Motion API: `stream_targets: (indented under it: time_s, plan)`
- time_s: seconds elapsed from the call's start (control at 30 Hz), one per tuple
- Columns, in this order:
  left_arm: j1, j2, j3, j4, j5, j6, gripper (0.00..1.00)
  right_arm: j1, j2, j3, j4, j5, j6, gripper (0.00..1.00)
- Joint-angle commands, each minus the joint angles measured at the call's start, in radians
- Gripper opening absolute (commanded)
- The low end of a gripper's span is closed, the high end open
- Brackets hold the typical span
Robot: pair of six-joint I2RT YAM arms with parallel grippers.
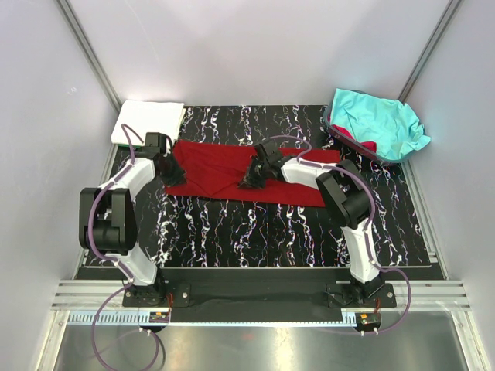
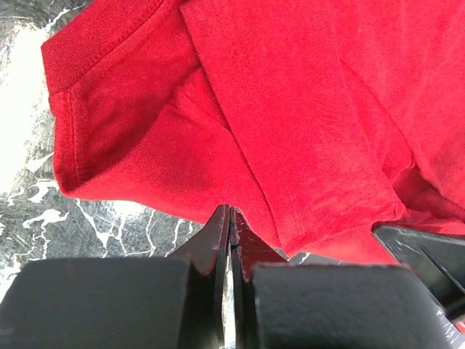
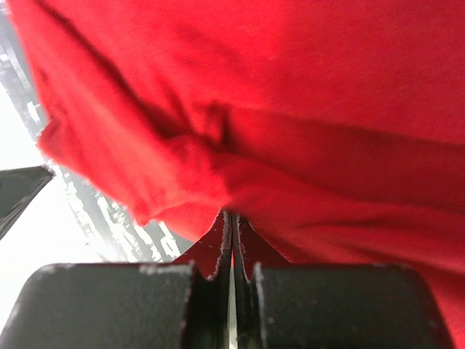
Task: Fold and stack the t-shirts
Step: Fold the tshirt
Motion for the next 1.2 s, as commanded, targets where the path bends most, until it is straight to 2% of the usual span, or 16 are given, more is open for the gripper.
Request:
stream_targets:
  time_s: [0.0, 0.33, 0.63, 0.8, 0.9, 1.03, 1.17]
  plan:
    - [0.006, -0.012, 0.012, 0.010, -0.024, 0.003, 0.03, 0.009, 0.023, 0.042, 0.018, 0.052, 0.008, 0.00]
    - [0.008, -0.017, 0.032, -0.010, -0.033, 0.006, 0.02, -0.020, 0.056, 0.122, 0.023, 0.124, -0.009, 0.00]
    - [0.009, 0.029, 0.068, -0.018, -0.039, 0.005, 0.01, -0.078, 0.119, 0.186, -0.020, 0.089, 0.005, 0.00]
    - [0.009, 0.029, 0.079, -0.015, -0.024, -0.005, 0.01, -0.084, 0.119, 0.211, -0.039, 0.062, -0.049, 0.00]
    - [0.011, 0.057, 0.073, -0.012, -0.032, 0.003, 0.01, -0.094, 0.073, 0.223, -0.075, 0.072, -0.088, 0.00]
    - [0.018, 0.103, 0.066, -0.013, -0.047, 0.002, 0.00, -0.101, 0.022, 0.292, -0.205, 0.085, -0.206, 0.00]
    - [0.047, 0.167, 0.070, 0.002, -0.070, 0.011, 0.00, -0.101, -0.022, 0.346, -0.304, 0.045, -0.266, 0.00]
